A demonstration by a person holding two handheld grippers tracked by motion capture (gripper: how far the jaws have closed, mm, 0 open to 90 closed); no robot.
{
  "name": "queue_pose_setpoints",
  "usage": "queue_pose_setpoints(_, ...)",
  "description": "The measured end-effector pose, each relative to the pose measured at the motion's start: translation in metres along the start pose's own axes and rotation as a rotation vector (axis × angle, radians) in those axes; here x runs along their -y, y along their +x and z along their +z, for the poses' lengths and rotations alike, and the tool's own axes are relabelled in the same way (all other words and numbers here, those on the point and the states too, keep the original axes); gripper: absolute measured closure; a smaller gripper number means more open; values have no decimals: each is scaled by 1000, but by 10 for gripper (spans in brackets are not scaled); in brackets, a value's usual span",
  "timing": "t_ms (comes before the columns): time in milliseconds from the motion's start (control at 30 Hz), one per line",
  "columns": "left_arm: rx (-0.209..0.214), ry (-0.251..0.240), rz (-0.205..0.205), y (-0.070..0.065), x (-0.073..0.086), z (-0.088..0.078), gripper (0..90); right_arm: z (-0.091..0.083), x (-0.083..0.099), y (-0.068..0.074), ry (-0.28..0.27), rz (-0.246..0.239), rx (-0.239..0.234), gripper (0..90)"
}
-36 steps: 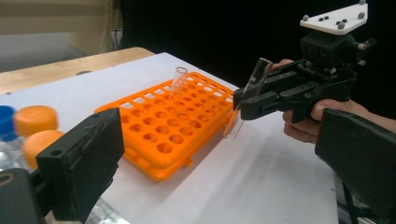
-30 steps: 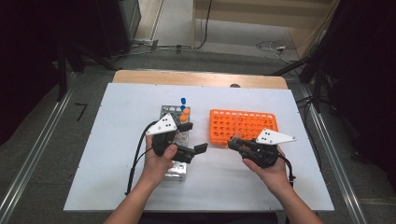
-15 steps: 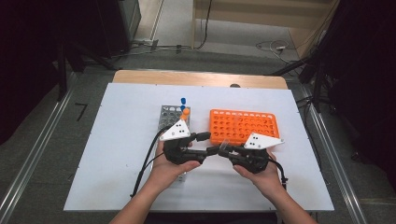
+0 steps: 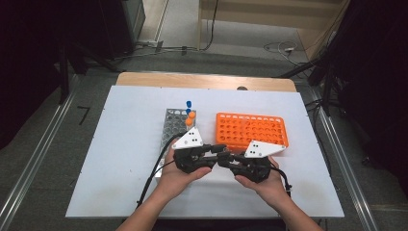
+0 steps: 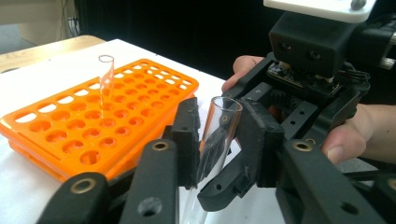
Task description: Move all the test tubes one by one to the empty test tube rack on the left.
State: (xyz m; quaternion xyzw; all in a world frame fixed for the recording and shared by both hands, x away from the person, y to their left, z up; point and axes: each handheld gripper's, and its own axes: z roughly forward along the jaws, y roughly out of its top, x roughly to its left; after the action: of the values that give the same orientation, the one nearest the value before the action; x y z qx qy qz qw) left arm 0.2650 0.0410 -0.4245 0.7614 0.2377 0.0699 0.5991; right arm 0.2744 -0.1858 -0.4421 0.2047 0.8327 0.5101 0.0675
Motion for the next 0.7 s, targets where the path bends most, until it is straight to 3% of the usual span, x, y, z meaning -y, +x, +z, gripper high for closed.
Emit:
queue_pose_setpoints(333,-26,6,47,-3,0,-1,755,0,0,-1,4,19,-27,741)
queue_pose_setpoints(567,-34,-2,54,-2,0,-3,767,0,0,-1,-4,18,-30,731)
queue_pose_setpoints(700,-55,-10,44,0,-1,-6,767,0,0,0,-12,15,-36,639)
